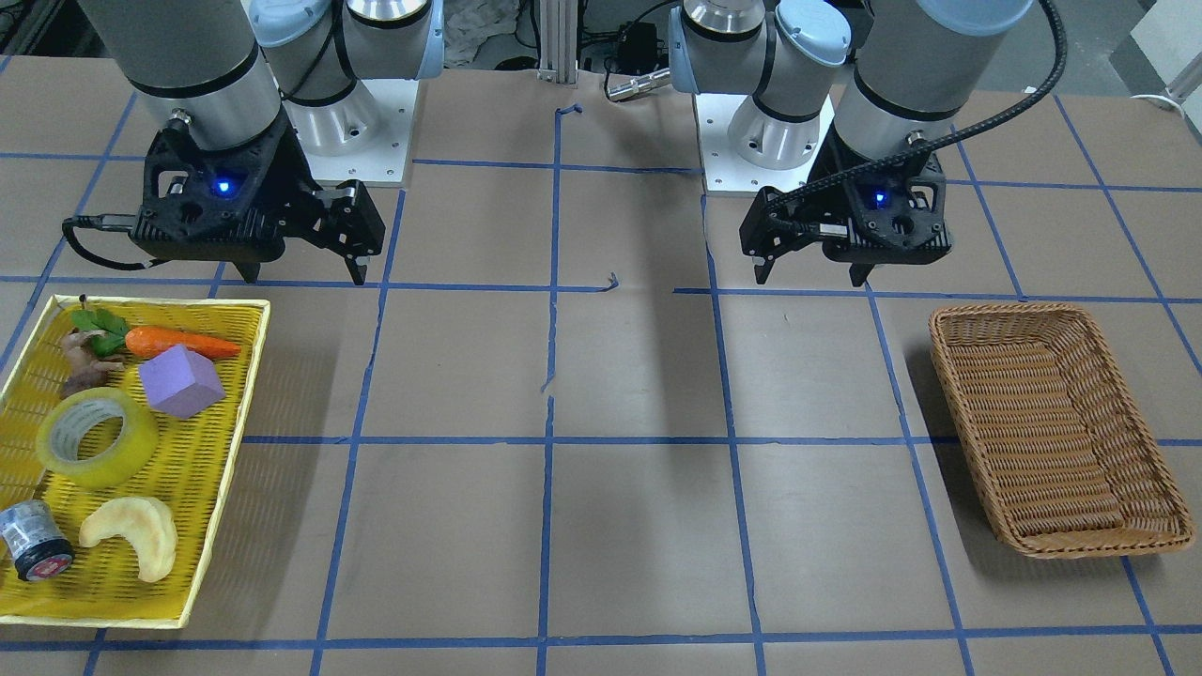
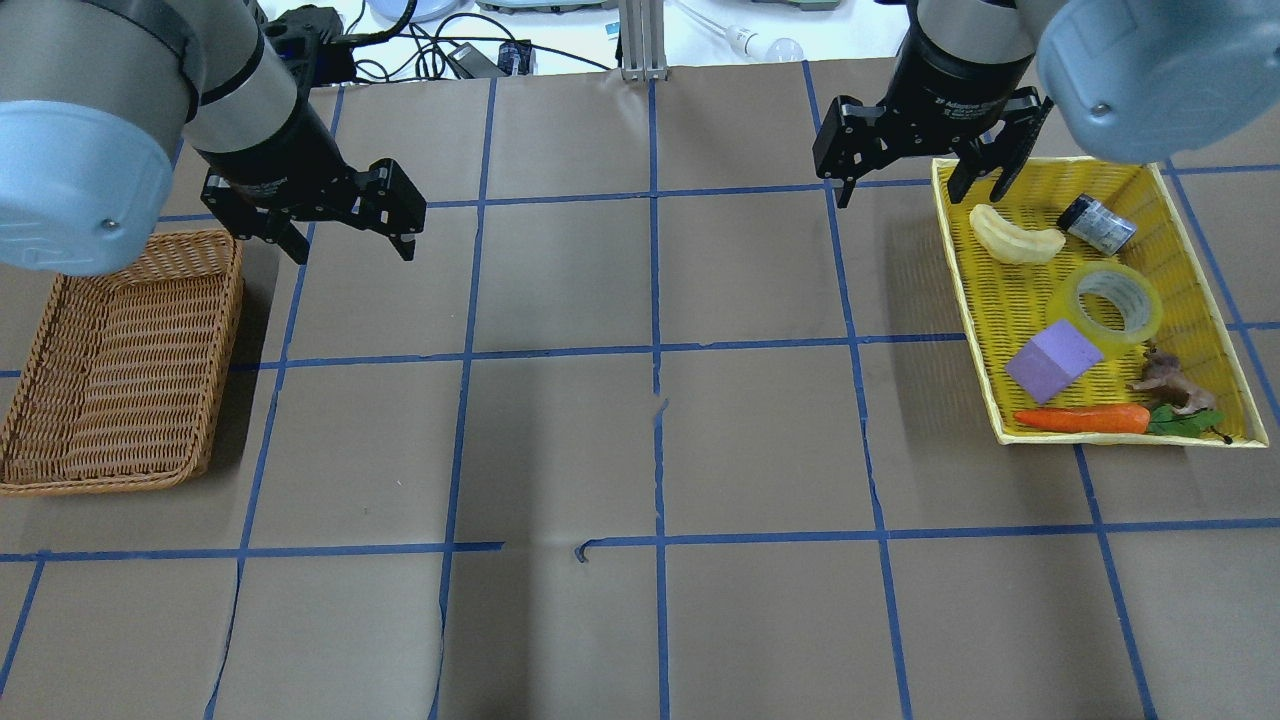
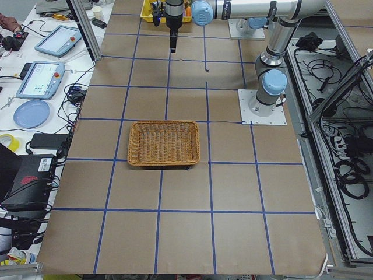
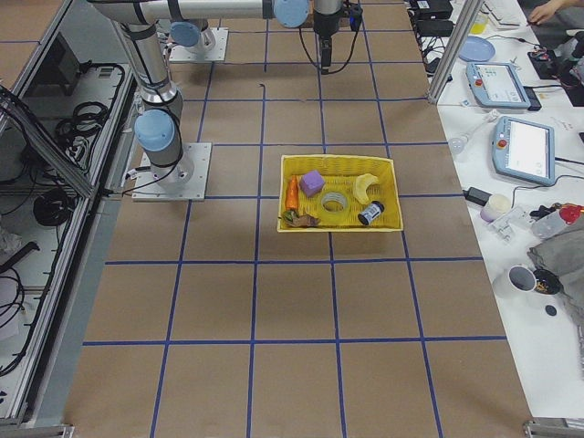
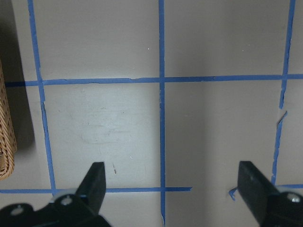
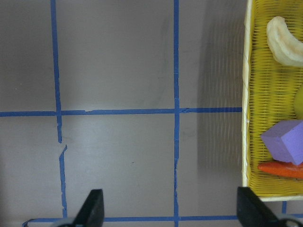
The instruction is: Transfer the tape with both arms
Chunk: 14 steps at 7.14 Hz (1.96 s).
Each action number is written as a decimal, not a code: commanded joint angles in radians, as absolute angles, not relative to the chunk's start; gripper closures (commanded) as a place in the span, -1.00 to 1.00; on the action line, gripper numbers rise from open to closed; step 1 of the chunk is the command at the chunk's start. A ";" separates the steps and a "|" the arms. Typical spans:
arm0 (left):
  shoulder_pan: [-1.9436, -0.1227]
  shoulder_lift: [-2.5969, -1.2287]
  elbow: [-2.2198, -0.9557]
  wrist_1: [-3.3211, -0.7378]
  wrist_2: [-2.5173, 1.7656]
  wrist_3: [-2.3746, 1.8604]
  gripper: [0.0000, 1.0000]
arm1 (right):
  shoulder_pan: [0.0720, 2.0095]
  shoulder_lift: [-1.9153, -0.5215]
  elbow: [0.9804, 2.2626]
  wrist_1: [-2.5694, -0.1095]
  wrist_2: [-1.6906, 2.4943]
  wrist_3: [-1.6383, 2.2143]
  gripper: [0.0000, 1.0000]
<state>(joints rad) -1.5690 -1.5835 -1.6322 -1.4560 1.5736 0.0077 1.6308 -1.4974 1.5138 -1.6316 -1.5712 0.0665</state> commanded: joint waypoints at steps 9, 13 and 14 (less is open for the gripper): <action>-1.572 -1.586 -1.632 -1.445 1.574 0.008 -1.00 | 1.570 -1.448 1.480 -1.628 -1.624 -0.070 -1.00; -1.575 -1.586 -1.634 -1.447 1.572 0.006 -1.00 | 1.251 -1.327 1.496 -1.712 -1.618 -0.629 -1.00; -1.575 -1.586 -1.634 -1.447 1.572 0.008 -1.00 | 1.205 -1.280 1.505 -1.795 -1.627 -0.781 -1.00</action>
<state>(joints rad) -1.5749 -1.5861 -1.6336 -1.4461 1.5724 0.0070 1.2770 -1.3318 1.4968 -1.7185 -1.6205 -0.6052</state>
